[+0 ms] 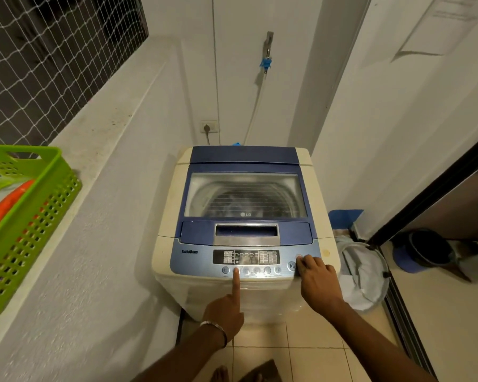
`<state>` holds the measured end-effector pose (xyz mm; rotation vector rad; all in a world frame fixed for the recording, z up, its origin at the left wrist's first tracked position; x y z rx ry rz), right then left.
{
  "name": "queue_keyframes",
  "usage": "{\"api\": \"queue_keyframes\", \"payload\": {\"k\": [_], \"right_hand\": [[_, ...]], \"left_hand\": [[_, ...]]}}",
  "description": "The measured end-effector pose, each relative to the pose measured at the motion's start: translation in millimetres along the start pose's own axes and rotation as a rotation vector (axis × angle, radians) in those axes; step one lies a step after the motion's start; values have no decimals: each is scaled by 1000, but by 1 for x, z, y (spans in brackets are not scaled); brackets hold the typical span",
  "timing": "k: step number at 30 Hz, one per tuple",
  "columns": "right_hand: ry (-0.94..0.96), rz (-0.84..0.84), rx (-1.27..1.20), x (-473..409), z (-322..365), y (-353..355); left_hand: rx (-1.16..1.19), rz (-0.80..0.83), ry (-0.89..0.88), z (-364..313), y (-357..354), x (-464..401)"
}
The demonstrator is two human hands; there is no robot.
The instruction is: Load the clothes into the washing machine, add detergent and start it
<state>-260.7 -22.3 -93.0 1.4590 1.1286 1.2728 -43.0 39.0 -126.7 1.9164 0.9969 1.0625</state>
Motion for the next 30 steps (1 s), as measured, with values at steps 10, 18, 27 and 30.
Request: {"api": "queue_keyframes", "payload": {"k": [10, 18, 27, 30], "right_hand": [[-66, -24, -113, 16, 4, 0], [-27, -91, -116, 19, 23, 14], [26, -87, -121, 18, 42, 25], [57, -108, -138, 6, 50, 45]], "left_hand": [[-43, -21, -12, 4, 16, 4], [-188, -49, -76, 3, 36, 3], [-299, -114, -175, -1, 69, -7], [-277, -216, -168, -3, 107, -18]]}}
Point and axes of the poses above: each hand's wrist, its own x-axis away from the middle knuckle, its own y-axis out of the back of the hand, z = x × y, the point moved 8 cm from there along -x, towards the middle knuckle, and after that the axes turned 12 degrees about -y, right-handed, at the moved point
